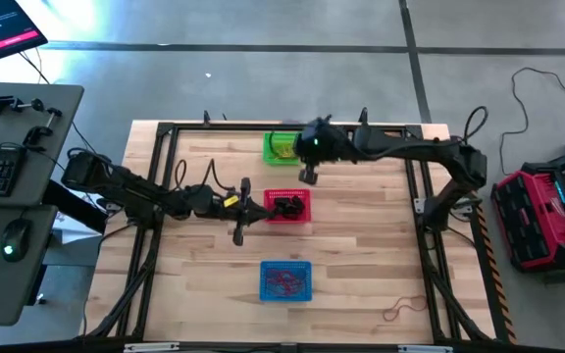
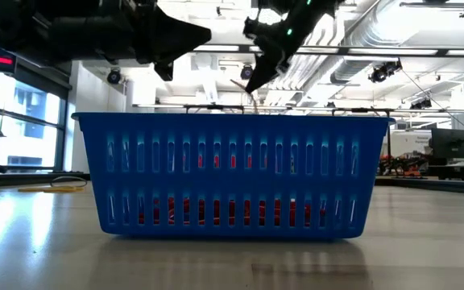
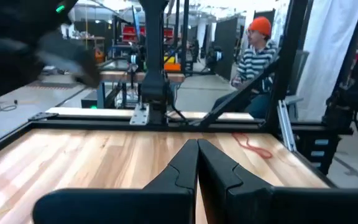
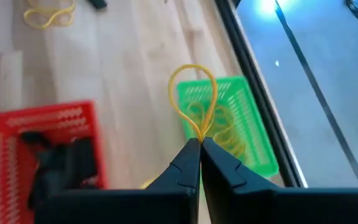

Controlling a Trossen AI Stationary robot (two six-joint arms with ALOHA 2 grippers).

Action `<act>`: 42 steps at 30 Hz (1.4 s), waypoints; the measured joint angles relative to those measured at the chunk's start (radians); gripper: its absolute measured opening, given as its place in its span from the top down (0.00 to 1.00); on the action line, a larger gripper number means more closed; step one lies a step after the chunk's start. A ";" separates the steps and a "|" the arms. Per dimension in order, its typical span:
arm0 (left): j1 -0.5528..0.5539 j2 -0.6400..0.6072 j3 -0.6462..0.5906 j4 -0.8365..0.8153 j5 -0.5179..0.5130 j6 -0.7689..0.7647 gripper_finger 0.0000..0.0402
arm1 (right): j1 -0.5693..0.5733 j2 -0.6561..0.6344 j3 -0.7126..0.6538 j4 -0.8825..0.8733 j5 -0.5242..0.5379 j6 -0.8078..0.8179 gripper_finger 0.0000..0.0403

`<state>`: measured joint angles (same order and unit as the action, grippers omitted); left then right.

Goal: Sort rubber bands into baskets
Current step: Put the yellow rubber band into the green bin

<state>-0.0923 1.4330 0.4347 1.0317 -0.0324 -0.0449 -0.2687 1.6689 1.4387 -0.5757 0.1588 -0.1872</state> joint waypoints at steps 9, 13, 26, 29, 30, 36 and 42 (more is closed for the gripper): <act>0.129 0.000 0.000 0.038 0.081 -0.013 1.00 | -0.152 0.109 0.040 0.147 -0.167 -0.095 1.00; 0.206 0.000 0.000 0.047 0.162 0.016 1.00 | -0.185 0.161 0.118 0.141 -0.215 -0.113 1.00; 0.398 -0.002 -0.033 0.101 0.353 0.013 1.00 | -0.215 0.340 0.216 0.075 -0.254 -0.154 1.00; 0.402 -0.003 -0.042 0.096 0.353 0.012 1.00 | -0.225 0.352 0.216 0.070 -0.299 -0.153 1.00; 0.402 -0.003 -0.045 0.091 0.353 0.013 1.00 | -0.226 0.355 0.216 0.065 -0.300 -0.153 1.00; 0.398 -0.003 -0.064 0.071 0.362 0.039 1.00 | -0.229 0.406 0.216 0.006 -0.302 -0.148 1.00; 0.433 -0.062 -0.094 0.069 0.403 0.030 1.00 | -0.248 0.440 0.216 -0.048 -0.272 -0.069 1.00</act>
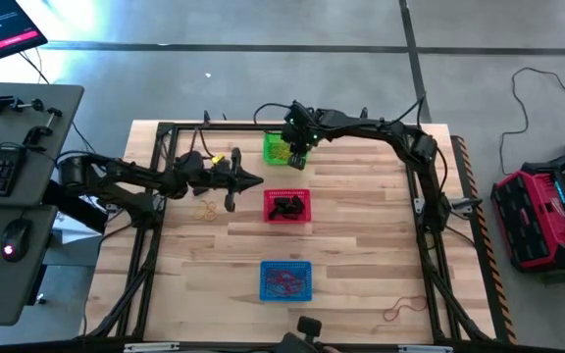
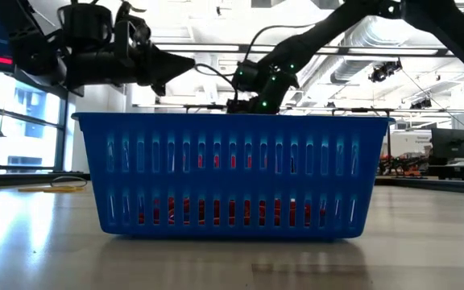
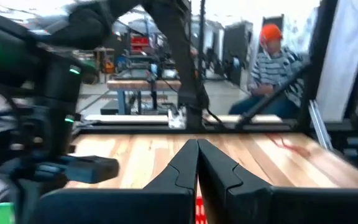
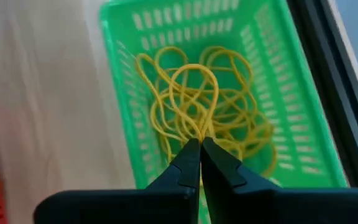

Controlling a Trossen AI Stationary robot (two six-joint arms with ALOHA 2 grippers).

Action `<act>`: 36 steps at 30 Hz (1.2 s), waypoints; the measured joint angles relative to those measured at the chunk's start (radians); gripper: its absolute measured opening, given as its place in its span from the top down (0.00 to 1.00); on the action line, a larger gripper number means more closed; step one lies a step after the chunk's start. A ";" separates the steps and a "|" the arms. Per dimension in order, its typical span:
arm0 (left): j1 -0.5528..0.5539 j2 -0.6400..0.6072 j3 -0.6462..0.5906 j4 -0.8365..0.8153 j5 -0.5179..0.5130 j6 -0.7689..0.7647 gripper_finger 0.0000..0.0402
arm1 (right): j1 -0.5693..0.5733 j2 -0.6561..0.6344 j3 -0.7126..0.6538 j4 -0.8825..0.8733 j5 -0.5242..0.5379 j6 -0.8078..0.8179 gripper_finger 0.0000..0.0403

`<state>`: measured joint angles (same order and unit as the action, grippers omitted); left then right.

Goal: Sort rubber bands into baskets
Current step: Put the yellow rubber band into the green bin, then put the black rubber band into the red bin

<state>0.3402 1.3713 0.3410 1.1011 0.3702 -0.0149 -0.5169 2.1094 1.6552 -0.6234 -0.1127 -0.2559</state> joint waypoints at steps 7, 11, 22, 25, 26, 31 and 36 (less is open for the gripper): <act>0.070 -0.116 -0.041 -0.029 0.018 -0.113 1.00 | -0.002 -0.003 0.002 -0.031 0.007 0.012 0.87; 0.075 -0.193 -0.049 -0.166 0.011 -0.088 1.00 | 0.003 -0.003 0.002 -0.029 0.014 0.011 0.72; 0.140 -0.449 -0.045 -0.828 -0.020 -0.080 1.00 | 0.024 -0.008 0.132 -0.105 0.079 -0.036 0.87; 0.159 -0.483 -0.045 -0.968 -0.026 -0.085 1.00 | 0.038 -0.009 0.165 -0.109 0.047 -0.047 0.97; 0.160 -0.491 -0.045 -1.009 -0.027 -0.085 1.00 | 0.041 -0.009 0.170 -0.105 0.041 -0.038 0.96; 0.161 -0.516 -0.036 -1.161 -0.027 -0.099 1.00 | 0.046 -0.018 0.129 -0.004 0.020 -0.008 0.99; 0.126 -0.538 0.021 -1.279 -0.086 -0.103 1.00 | 0.080 -0.078 -0.003 0.194 -0.042 0.020 1.00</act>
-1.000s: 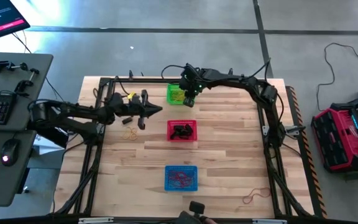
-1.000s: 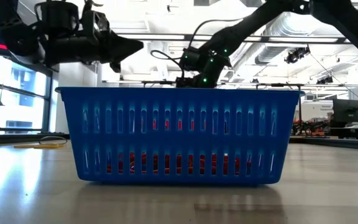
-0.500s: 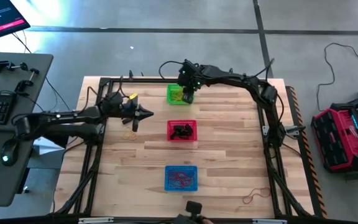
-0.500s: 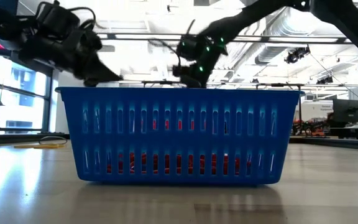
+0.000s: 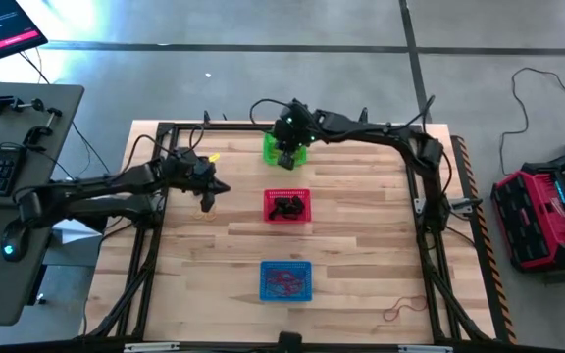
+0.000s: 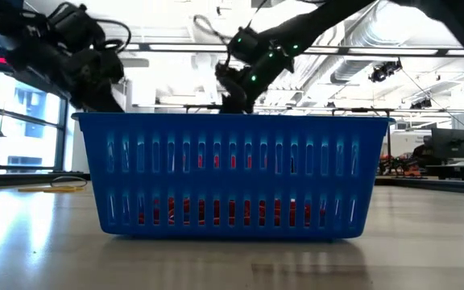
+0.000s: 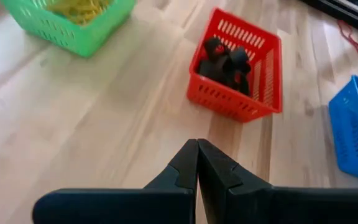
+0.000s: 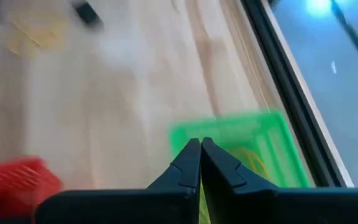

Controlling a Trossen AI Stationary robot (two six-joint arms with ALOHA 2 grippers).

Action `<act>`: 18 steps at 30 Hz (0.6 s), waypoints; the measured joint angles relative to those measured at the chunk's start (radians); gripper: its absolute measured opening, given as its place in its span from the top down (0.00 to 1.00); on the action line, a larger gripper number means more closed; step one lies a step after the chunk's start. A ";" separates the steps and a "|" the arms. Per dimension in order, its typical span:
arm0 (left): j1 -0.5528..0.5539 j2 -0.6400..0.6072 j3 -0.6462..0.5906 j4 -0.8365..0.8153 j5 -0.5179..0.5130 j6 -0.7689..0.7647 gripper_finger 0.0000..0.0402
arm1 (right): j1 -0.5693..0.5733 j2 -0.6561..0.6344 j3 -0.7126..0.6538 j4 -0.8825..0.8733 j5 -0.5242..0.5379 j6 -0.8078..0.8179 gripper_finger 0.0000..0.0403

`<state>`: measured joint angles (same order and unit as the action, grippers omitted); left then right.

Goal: Sort rubber bands into baskets
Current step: Put the black rubber band into the red bin

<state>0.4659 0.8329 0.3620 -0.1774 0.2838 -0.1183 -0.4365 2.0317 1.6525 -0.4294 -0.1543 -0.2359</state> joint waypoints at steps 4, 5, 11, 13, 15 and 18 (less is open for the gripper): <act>-0.045 -0.007 0.066 -0.068 -0.035 -0.001 1.00 | 0.041 -0.085 -0.152 0.193 -0.024 0.018 1.00; -0.056 -0.006 0.088 -0.100 -0.035 -0.004 1.00 | 0.052 -0.106 -0.194 0.240 -0.022 0.034 1.00; -0.107 0.024 0.250 -0.446 -0.128 0.014 1.00 | 0.120 -0.223 -0.426 0.439 0.006 0.109 1.00; -0.119 0.042 0.287 -0.518 -0.195 0.002 1.00 | 0.152 -0.259 -0.483 0.462 0.059 0.125 1.00; -0.127 0.058 0.313 -0.541 -0.196 -0.017 1.00 | 0.187 -0.289 -0.529 0.460 0.109 0.134 1.00; -0.129 0.110 0.352 -0.654 -0.173 -0.028 0.98 | 0.237 -0.341 -0.580 0.462 0.161 0.160 1.00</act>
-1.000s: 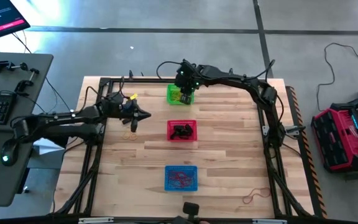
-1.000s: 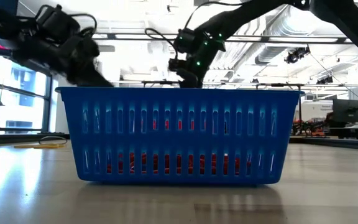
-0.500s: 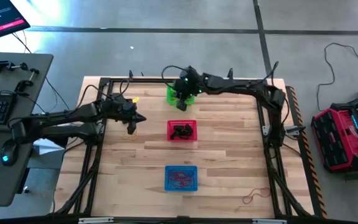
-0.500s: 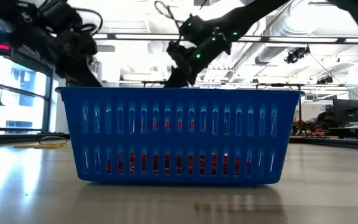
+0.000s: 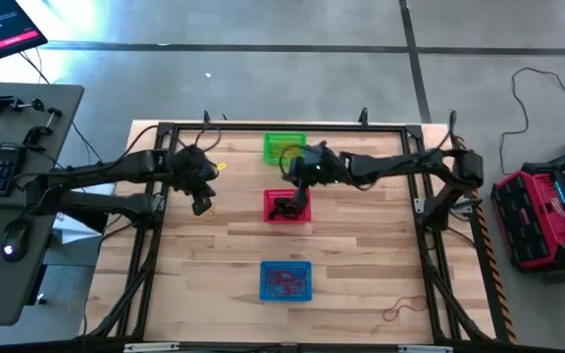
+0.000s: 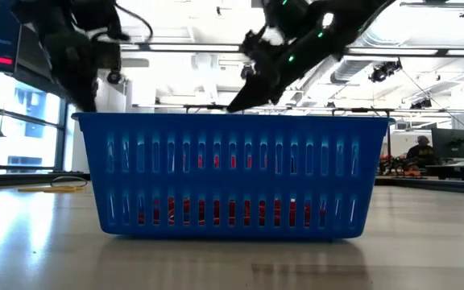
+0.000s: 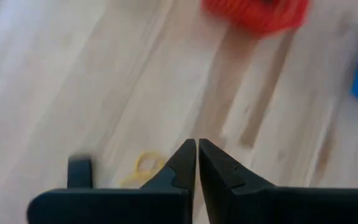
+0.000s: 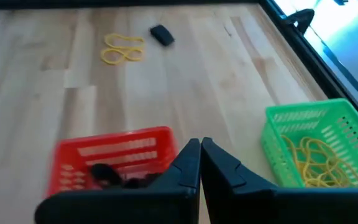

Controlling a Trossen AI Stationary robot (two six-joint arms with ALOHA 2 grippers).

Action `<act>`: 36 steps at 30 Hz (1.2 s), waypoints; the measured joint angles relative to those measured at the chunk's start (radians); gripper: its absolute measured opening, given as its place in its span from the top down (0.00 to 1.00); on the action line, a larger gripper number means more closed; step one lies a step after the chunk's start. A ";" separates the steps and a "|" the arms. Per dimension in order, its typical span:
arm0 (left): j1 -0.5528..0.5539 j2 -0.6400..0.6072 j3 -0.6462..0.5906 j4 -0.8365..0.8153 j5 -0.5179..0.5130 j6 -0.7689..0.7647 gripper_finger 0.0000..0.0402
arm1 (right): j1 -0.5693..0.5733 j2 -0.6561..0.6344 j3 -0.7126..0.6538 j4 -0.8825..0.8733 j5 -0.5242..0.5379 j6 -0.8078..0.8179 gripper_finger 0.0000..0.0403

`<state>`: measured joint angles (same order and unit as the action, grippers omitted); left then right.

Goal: Sort rubber bands into baskets
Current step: Put the black rubber band into the red bin

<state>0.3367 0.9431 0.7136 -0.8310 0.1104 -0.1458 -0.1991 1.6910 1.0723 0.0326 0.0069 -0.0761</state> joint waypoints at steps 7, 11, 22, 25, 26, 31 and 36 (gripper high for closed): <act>0.010 0.160 0.011 -0.080 -0.066 -0.005 0.86 | 0.067 -0.119 -0.082 0.001 0.048 0.025 1.00; 0.041 0.281 0.019 -0.110 -0.123 0.021 0.78 | 0.071 -0.158 -0.122 0.001 0.064 0.054 1.00; 0.087 0.503 0.097 -0.150 -0.277 0.147 0.58 | 0.071 -0.168 -0.168 -0.001 0.066 0.103 1.00; 0.108 0.535 0.098 -0.149 -0.278 0.151 0.56 | 0.074 -0.168 -0.168 -0.001 0.064 0.098 1.00; 0.116 0.543 0.097 -0.148 -0.279 0.151 0.56 | 0.074 -0.168 -0.168 -0.001 0.063 0.098 1.00; 0.161 0.577 0.097 -0.142 -0.278 0.162 0.55 | 0.074 -0.168 -0.168 -0.001 0.063 0.095 1.00; 0.204 0.616 0.097 -0.140 -0.271 0.186 0.55 | 0.074 -0.168 -0.168 0.000 0.062 0.072 1.00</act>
<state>0.5410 1.5595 0.8108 -0.9715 -0.1611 0.0407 -0.1253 1.5227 0.9047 0.0330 0.0689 -0.0040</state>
